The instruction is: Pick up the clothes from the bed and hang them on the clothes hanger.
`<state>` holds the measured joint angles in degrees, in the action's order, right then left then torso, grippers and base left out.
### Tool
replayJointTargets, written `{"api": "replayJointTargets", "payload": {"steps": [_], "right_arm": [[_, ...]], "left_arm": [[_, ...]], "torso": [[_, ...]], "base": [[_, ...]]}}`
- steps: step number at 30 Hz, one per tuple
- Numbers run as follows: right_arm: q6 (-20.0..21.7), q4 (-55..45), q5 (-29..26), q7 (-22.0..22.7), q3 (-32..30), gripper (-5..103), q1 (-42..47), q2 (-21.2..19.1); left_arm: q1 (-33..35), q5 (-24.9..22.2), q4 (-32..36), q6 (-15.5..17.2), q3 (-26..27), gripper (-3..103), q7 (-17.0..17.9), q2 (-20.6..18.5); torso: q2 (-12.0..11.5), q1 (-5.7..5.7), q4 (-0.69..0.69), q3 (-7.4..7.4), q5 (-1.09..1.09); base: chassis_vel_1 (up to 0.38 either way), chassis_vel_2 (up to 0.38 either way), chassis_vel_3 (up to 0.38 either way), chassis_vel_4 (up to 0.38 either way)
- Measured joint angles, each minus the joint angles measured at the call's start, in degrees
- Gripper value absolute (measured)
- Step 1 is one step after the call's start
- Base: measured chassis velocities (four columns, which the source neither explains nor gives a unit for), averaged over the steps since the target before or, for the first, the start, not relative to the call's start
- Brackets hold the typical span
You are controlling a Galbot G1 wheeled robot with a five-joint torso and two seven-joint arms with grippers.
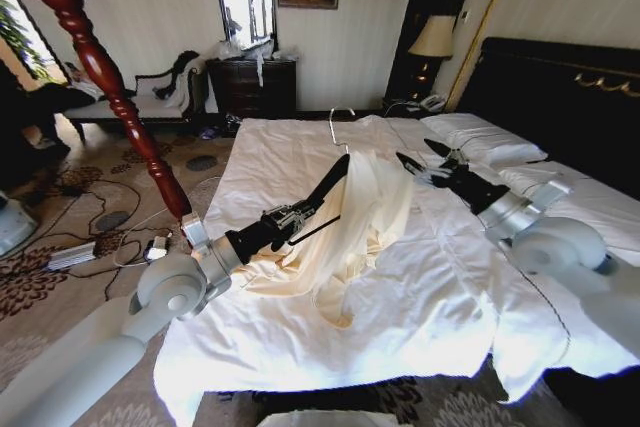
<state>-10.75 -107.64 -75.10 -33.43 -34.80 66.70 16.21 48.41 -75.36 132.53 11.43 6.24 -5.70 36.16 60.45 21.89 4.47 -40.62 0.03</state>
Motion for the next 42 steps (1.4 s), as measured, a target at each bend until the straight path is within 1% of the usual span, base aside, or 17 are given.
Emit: {"api": "replayJointTargets", "payload": {"steps": [1, 3, 4, 6, 13, 20, 21, 22, 26, 28, 30, 31, 34, 37, 40, 41, 42], "right_arm": [[-0.33, 2.73, -0.48, -6.28, 0.02, 100, -0.12, -0.21], [-0.52, 6.46, -0.54, -14.69, 0.02, 100, -0.37, -0.62], [-0.52, 6.46, -0.54, -14.69, 0.02, 100, -0.37, -0.62], [-0.48, 8.28, -0.42, -18.88, -0.04, 100, -0.42, -1.01], [0.13, 8.81, 1.21, -21.57, 0.18, 100, -0.43, -1.16], [0.78, 9.78, 2.36, -29.45, 0.3, 100, -0.45, -1.13], [0.93, 9.91, 2.74, -30.61, 0.35, 103, -0.38, -1.13], [0.93, 9.91, 2.74, -30.61, 0.35, 103, -0.38, -1.13], [1.72, 9.67, 3.54, -32.5, 1.03, 85, -0.34, -1.06], [1.84, 9.64, 3.57, -32.67, 1.06, 85, -0.37, -1.05], [2.34, 9.58, 3.67, -33.38, 1.09, 74, -0.5, -1.07], [2.34, 9.58, 3.67, -33.38, 1.09, 74, -0.5, -1.07], [2.75, 9.54, 4.11, -33.96, 0.75, 57, -0.55, -1.25], [3.0, 9.37, 4.83, -34.47, 0.42, 51, -0.55, -1.28], [3.13, 8.98, 6.66, -35.57, -0.04, 36, -0.36, -1.19], [3.13, 8.98, 6.66, -35.57, -0.04, 36, -0.36, -1.19], [2.96, 9.01, 7.48, -35.91, -0.11, 30, -0.25, -0.94]], "left_arm": [[-0.02, 0.35, 0.23, 0.0, -0.05, 18, -0.65, -0.26], [-0.18, 1.08, 0.45, 0.02, -0.4, 18, -1.86, -0.76], [-0.18, 1.08, 0.45, 0.02, -0.4, 18, -1.86, -0.76], [-0.71, 1.92, 0.62, 0.11, -1.03, 18, -3.18, -1.33], [-2.87, 2.36, 1.71, 0.75, -3.02, 18, -6.34, -2.33], [-3.62, 2.73, 1.81, 1.14, -3.98, 18, -7.7, -2.43], [-3.61, 2.73, 1.81, 1.14, -3.97, 18, -7.77, -2.39], [-3.61, 2.73, 1.81, 1.14, -3.97, 18, -7.77, -2.39], [-3.73, 2.8, 1.8, 1.13, -3.7, 17, -8.15, -2.38], [-3.76, 2.8, 1.77, 1.13, -3.67, 16, -8.19, -2.38], [-3.82, 2.86, 1.54, 1.11, -3.59, 15, -8.28, -2.3], [-3.82, 2.86, 1.54, 1.11, -3.59, 15, -8.28, -2.3], [-3.78, 3.04, 1.26, 1.04, -3.56, 7, -8.32, -2.17], [-3.79, 3.01, 1.15, 1.03, -3.58, 1, -8.32, -2.04], [-3.84, 2.96, 0.85, 1.04, -3.64, 0, -8.26, -1.76], [-3.84, 2.96, 0.85, 1.04, -3.64, 0, -8.26, -1.76], [-3.67, 3.15, 0.66, 1.03, -3.61, 0, -8.2, -1.69]], "torso": [[0.0, -0.01, 0.01, 0.0, 0.0], [0.0, -0.02, 0.0, 0.01, -0.02], [0.0, -0.02, 0.0, 0.01, -0.02], [0.0, -0.01, -0.01, 0.0, -0.02], [0.0, -0.01, -0.01, 0.01, -0.03], [0.0, -0.01, -0.01, 0.01, -0.04], [0.0, -0.01, -0.01, 0.01, -0.03], [0.0, -0.01, -0.01, 0.01, -0.03], [0.0, -0.01, -0.01, 0.01, -0.03], [0.0, -0.01, -0.01, 0.01, -0.03], [0.0, -0.01, -0.01, 0.01, -0.03], [0.0, -0.01, -0.01, 0.01, -0.03], [0.01, -0.01, -0.01, 0.01, -0.03], [0.0, -0.01, -0.01, 0.01, -0.04], [0.0, -0.01, -0.01, 0.01, -0.04], [0.0, -0.01, -0.01, 0.01, -0.04], [0.01, -0.01, -0.01, 0.01, -0.04]], "base": [[0.0, 0.0, 0.0, 0.0], [0.0, 0.0, 0.0, 0.0], [0.0, 0.0, 0.0, 0.0], [0.0, 0.0, 0.0, 0.0], [0.0, 0.0, 0.0, 0.0], [0.0, 0.0, 0.0, 0.0], [0.0, 0.0, 0.0, 0.0], [0.0, 0.0, 0.0, 0.0], [0.0, 0.0, 0.0, 0.0], [0.0, 0.0, 0.0, 0.0], [0.0, 0.0, 0.0, 0.0], [0.0, 0.0, 0.0, 0.0], [0.0, 0.0, 0.0, 0.0], [0.0, 0.0, 0.0, 0.0], [0.0, 0.0, 0.0, 0.0], [0.0, 0.0, 0.0, 0.0], [0.0, 0.0, 0.0, 0.0]]}}
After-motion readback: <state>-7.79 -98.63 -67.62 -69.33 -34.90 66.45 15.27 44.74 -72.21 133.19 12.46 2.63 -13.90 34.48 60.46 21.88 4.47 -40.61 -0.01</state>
